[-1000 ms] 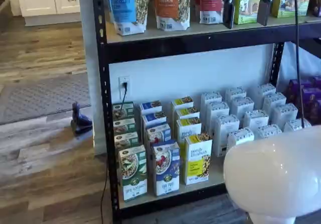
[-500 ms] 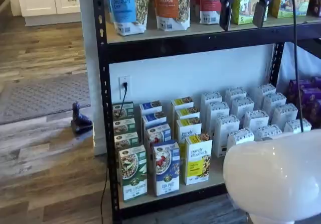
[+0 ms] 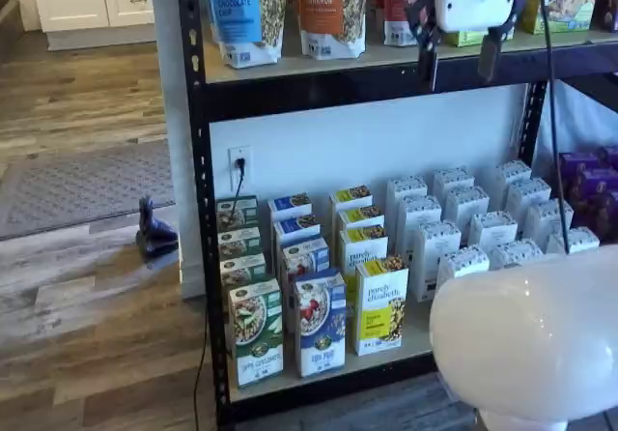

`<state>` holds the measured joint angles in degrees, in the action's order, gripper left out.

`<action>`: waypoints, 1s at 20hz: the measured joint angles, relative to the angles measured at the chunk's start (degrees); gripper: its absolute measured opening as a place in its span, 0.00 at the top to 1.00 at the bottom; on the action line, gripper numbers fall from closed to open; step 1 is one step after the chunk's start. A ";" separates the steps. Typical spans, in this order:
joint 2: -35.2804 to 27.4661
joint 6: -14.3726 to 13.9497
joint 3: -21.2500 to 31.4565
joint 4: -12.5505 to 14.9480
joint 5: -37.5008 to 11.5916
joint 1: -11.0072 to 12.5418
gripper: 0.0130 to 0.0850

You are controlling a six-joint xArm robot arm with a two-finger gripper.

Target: Pick up the blue and white box that is on the bottom shelf, the second box from the left

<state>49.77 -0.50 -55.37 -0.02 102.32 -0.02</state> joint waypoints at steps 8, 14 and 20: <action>-1.84 1.34 7.63 -1.51 -9.13 1.51 0.00; -3.65 1.03 12.12 -1.95 -14.62 1.07 0.00; -6.28 0.85 16.86 -2.64 -20.78 0.63 0.00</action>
<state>43.49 0.34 -38.51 -2.66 81.54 0.61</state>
